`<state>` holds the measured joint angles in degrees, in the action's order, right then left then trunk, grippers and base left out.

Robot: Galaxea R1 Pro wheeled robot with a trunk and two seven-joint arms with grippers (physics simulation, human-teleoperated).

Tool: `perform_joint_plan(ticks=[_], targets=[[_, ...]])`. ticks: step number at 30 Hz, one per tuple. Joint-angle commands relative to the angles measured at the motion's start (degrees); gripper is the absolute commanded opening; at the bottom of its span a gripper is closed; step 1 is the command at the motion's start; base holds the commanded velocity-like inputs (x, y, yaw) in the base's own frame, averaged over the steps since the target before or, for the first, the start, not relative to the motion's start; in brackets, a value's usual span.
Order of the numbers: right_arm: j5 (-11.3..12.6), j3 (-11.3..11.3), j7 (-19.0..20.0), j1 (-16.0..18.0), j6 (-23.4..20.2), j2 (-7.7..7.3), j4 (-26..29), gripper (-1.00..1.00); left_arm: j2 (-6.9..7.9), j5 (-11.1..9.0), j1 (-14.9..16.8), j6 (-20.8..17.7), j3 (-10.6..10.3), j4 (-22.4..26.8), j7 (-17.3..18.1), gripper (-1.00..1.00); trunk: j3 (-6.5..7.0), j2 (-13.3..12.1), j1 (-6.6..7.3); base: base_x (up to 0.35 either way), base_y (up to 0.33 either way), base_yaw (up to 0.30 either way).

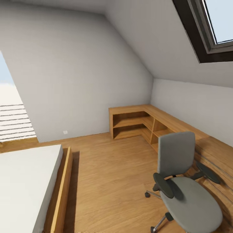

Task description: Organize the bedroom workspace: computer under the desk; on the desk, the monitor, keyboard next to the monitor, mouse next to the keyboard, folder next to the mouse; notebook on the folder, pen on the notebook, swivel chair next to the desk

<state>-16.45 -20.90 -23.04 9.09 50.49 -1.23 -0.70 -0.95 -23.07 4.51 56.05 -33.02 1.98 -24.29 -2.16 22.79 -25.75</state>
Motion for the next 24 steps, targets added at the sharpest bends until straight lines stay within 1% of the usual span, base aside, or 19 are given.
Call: perform_joint_plan(ticks=[1, 8, 12, 16, 24], targets=[[-0.51, -0.19, -0.60, 0.05, 0.06, 0.00, -0.04, 1.00, -0.02, -0.27, 0.06, 0.12, -0.49, -0.05, -0.33, 1.00, -0.13, 0.13, -0.04, 0.000, 0.000, 0.288], [-0.45, -0.13, -0.60, 0.06, 0.51, -0.08, 0.16, 1.00, -0.02, -0.23, 0.06, 0.11, -0.47, -0.05, -0.32, 1.00, -0.13, 0.13, -0.04, 0.004, 0.000, 0.288], [-0.37, -0.13, -0.60, 0.06, 0.95, -0.04, 0.23, 1.00, -0.02, -0.23, 0.06, 0.11, -0.47, -0.05, -0.32, 1.00, -0.13, 0.13, -0.04, 0.109, 0.000, 0.288], [-0.35, -0.17, -0.60, 0.07, 1.14, 0.11, 0.25, 1.00, -0.02, -0.23, 0.06, 0.11, -0.47, -0.05, -0.32, 1.00, -0.13, 0.13, -0.04, 0.226, 0.000, 0.288], [-0.40, -0.12, -0.60, 0.07, 1.26, 0.19, 0.26, 1.00, -0.02, -0.23, 0.06, 0.11, -0.54, -0.05, -0.32, 1.00, -0.13, 0.13, -0.04, 0.302, 0.000, 0.279]])
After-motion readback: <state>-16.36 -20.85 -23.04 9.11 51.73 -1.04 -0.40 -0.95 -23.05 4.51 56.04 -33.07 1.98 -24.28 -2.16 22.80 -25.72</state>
